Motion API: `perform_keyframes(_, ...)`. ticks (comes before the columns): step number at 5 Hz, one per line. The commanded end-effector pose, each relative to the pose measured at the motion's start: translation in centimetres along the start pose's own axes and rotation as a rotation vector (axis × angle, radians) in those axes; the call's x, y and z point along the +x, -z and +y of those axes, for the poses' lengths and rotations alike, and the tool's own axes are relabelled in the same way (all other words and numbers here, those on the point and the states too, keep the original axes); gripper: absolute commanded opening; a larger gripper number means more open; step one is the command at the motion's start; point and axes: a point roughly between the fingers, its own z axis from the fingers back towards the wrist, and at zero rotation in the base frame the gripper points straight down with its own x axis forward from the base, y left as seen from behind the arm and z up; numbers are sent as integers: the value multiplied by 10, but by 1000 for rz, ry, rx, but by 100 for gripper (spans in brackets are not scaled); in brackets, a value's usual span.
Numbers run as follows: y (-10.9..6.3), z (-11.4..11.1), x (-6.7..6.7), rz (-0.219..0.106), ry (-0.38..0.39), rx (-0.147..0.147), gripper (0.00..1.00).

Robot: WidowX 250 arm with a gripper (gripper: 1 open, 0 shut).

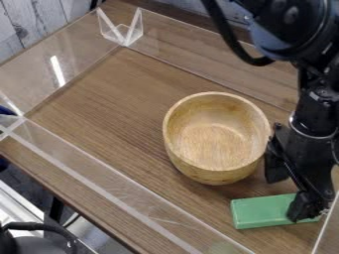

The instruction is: Put the green block in the brown bowl

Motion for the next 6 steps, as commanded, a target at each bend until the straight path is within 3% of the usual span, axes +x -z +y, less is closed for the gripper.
perform_keyframes(1, 3, 7, 0, -7, -15, 13, 100)
perform_keyframes(4, 10, 9, -3, 2, -23, 16, 100)
perform_keyframes(6, 6, 10, -6, 7, -29, 15, 100)
